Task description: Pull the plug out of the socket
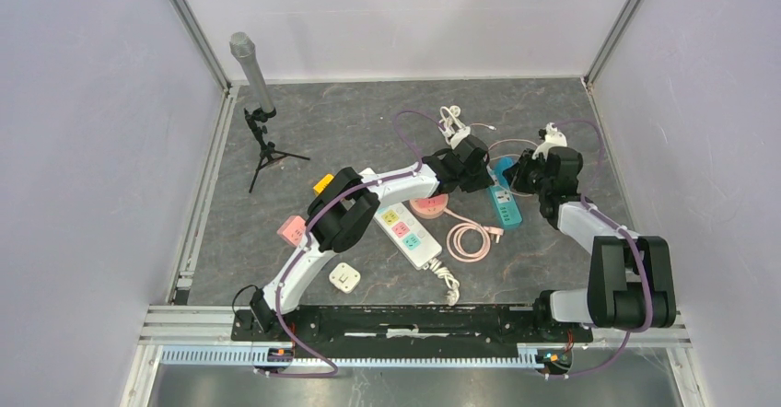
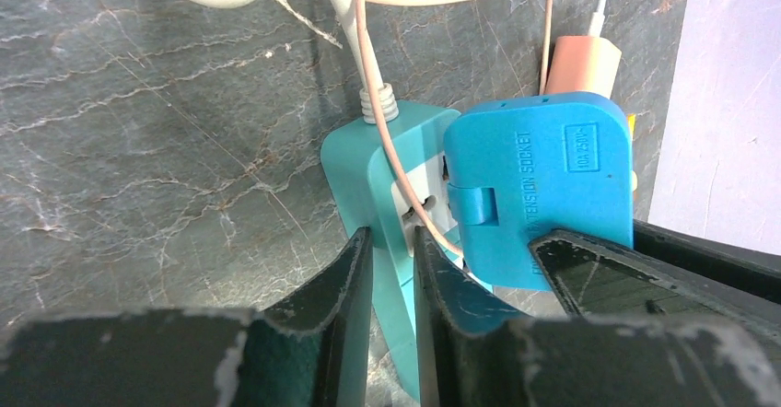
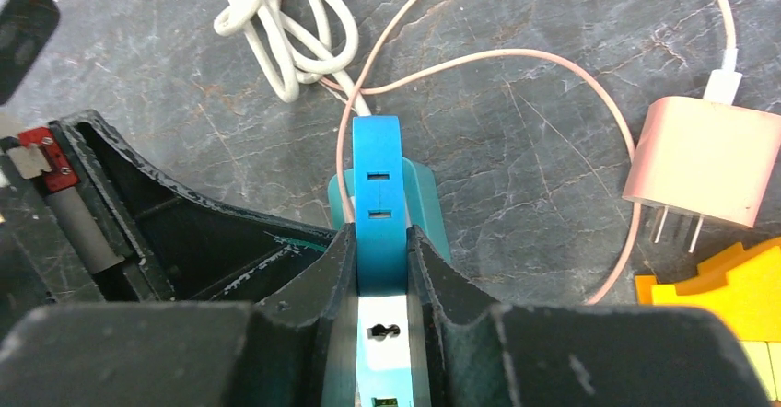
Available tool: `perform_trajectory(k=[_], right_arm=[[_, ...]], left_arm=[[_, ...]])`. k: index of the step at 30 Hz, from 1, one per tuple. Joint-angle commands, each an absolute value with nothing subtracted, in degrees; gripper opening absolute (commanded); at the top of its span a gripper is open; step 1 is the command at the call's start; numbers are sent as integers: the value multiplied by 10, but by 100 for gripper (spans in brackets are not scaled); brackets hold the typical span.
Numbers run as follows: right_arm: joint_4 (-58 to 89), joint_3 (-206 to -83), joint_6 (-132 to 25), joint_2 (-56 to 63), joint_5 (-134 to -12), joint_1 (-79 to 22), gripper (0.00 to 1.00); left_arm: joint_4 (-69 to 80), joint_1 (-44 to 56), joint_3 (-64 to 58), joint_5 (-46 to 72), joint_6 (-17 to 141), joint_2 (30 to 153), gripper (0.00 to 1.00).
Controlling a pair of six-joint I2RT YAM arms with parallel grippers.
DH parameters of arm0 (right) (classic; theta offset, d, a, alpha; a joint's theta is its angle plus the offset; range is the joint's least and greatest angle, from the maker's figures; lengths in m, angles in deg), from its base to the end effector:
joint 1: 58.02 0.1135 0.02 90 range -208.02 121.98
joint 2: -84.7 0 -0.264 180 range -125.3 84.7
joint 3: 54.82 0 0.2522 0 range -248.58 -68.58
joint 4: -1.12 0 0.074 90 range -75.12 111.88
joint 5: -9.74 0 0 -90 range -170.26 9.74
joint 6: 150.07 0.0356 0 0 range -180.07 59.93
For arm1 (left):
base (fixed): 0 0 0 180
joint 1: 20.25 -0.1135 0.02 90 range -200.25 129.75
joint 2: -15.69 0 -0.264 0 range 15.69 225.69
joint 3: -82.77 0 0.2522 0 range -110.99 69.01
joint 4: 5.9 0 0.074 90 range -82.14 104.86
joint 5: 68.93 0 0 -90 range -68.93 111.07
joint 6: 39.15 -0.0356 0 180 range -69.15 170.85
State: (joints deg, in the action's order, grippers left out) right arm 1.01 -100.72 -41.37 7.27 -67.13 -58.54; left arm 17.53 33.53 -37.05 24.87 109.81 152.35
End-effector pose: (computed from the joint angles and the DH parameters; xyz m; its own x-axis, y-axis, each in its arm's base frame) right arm 0.2703 0.0056 0.1826 -0.5531 0.3173 -0.7704 -0.0081 0.9226 0.3858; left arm 0.3192 -0.4318 0.1508 -0.8611 -0.2712 -0.4301 0.0724 0.7719 -0.6317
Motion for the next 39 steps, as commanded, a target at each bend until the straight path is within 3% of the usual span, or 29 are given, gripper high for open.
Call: perform_trajectory(k=[1, 13, 20, 24, 32, 35, 39], right_arm=[[-30, -1033, -376, 77, -605, -599, 0], [-44, -1025, -376, 105, -600, -610, 0], [-18, -1024, -396, 162, -712, -616, 0], [14, -1034, -390, 150, -778, -621, 0], [40, -1063, -387, 66, -738, -629, 0], [42, -1065, -388, 46, -732, -631, 6], [51, -1075, -392, 17, -730, -635, 24]], left_arm=[[245, 344, -361, 250, 1105, 1536, 25], [248, 344, -361, 251, 1101, 1536, 24], [203, 344, -360, 223, 1055, 1512, 26], [203, 344, -366, 217, 1021, 1477, 33], [234, 343, -361, 213, 974, 1397, 52], [249, 343, -358, 213, 949, 1360, 60], [269, 341, -330, 235, 907, 1306, 68]])
